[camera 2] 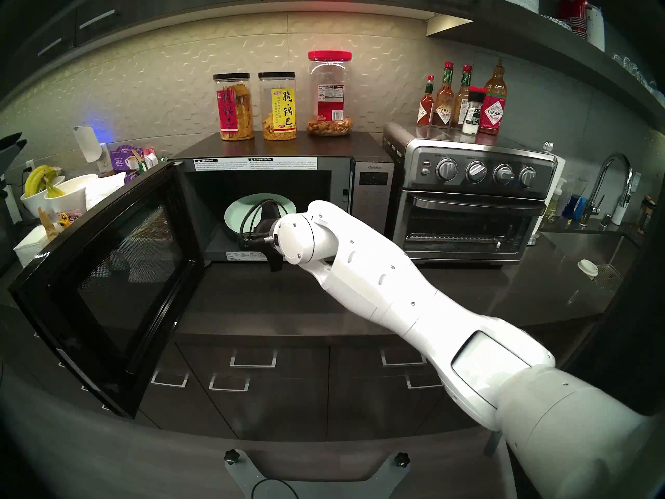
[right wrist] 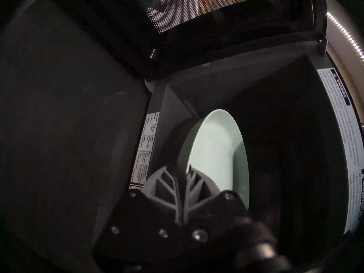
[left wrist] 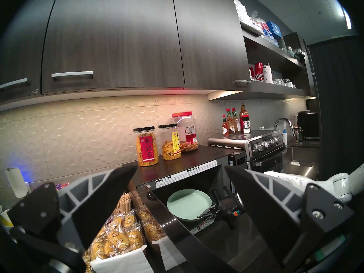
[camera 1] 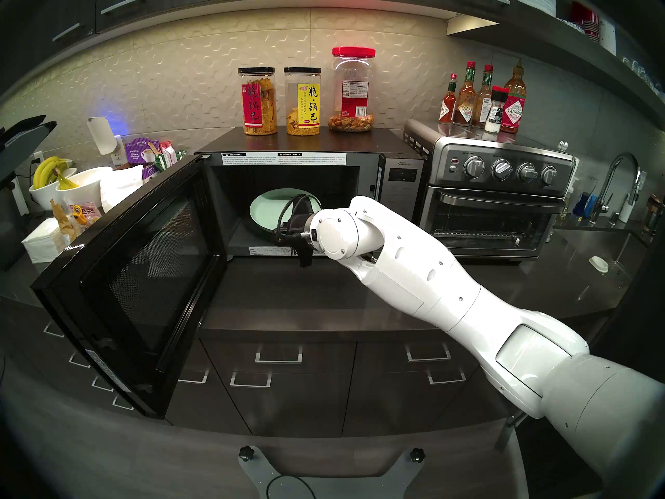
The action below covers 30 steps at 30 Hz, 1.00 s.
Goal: Open the microwave, put the plate inside, and close the door
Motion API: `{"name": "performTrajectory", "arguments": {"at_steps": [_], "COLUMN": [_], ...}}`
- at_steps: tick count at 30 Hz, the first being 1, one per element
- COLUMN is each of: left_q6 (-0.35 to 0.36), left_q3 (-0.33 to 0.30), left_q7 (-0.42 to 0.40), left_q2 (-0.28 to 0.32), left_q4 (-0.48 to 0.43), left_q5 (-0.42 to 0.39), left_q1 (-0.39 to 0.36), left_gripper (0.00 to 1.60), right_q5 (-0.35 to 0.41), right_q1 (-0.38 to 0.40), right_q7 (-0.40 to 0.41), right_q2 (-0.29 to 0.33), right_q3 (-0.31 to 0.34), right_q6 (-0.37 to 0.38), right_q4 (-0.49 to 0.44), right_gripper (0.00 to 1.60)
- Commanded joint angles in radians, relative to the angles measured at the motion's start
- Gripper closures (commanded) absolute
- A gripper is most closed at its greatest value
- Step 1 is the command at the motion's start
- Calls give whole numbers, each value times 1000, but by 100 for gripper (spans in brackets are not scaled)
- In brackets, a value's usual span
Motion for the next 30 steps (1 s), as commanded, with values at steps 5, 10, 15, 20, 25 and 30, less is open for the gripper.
{"name": "performTrajectory", "arguments": {"at_steps": [5,10,15,20,25,30], "left_q6": [-2,-2,-2,-3,-3,-3], "left_q3": [-6,-6,-6,-6,-6,-6], "left_q7": [-109,-106,-105,-100,-102,-100], "left_q2": [3,3,3,3,3,3], "left_q4": [2,1,1,0,0,0], "left_q5": [3,1,1,-1,1,0], "left_q1": [0,1,1,2,1,2], "left_gripper": [0,0,0,0,0,0], "right_q5": [-16,-25,-31,-39,-50,-57], "right_q1": [96,111,116,121,132,138], "right_q7": [10,19,21,20,12,3], "right_q2": [-99,-123,-137,-152,-169,-182], "right_q3": [3,-1,-1,0,4,7], "right_q6": [-4,-9,-16,-26,-33,-38], "right_q4": [82,135,163,198,243,274], "right_gripper": [160,160,160,160,160,160]}}
